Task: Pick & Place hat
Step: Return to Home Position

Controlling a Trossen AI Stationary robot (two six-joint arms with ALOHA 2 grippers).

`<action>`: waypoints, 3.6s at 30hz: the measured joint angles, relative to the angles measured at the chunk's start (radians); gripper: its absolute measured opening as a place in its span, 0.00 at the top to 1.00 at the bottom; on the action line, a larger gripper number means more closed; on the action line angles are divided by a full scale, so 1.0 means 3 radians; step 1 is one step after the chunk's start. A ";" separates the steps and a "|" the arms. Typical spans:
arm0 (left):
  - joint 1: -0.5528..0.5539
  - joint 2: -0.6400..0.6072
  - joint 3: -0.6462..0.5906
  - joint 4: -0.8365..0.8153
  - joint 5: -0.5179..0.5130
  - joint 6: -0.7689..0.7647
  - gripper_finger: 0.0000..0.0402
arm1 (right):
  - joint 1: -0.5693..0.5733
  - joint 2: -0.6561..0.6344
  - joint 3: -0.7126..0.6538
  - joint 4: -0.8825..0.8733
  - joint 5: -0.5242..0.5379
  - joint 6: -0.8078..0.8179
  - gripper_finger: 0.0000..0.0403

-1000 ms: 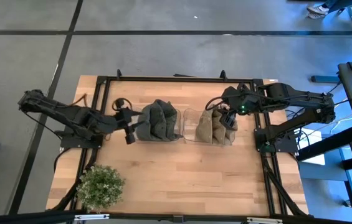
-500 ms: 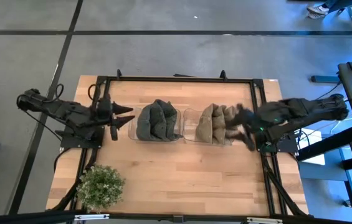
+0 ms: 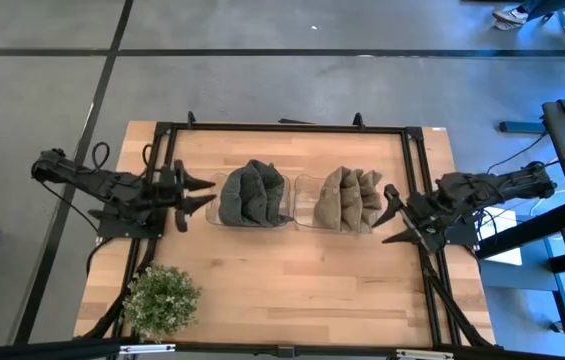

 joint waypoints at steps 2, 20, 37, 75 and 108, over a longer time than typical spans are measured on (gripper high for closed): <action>0.0048 -0.0123 -0.0170 0.0245 0.0315 0.0201 0.60 | 0.0000 -0.0180 -0.0220 0.0247 -0.0193 -0.0114 0.49; 0.0553 -0.1651 -0.0971 0.0206 0.0417 0.0570 0.61 | -0.0006 -0.1325 -0.0985 0.0404 -0.0338 -0.0160 0.49; 0.1185 -0.1652 -0.1529 0.0261 0.1114 -0.0045 0.60 | -0.0214 -0.1629 -0.1162 0.0355 -0.0269 -0.0109 0.49; 0.2035 -0.1647 -0.1740 0.0442 0.1728 0.0656 0.61 | -0.0214 -0.1618 -0.1913 0.0934 0.0135 -0.0327 0.49; 0.2034 -0.1644 -0.1740 0.0447 0.1728 0.0656 0.61 | -0.0214 -0.1618 -0.1910 0.0931 0.0129 -0.0378 0.49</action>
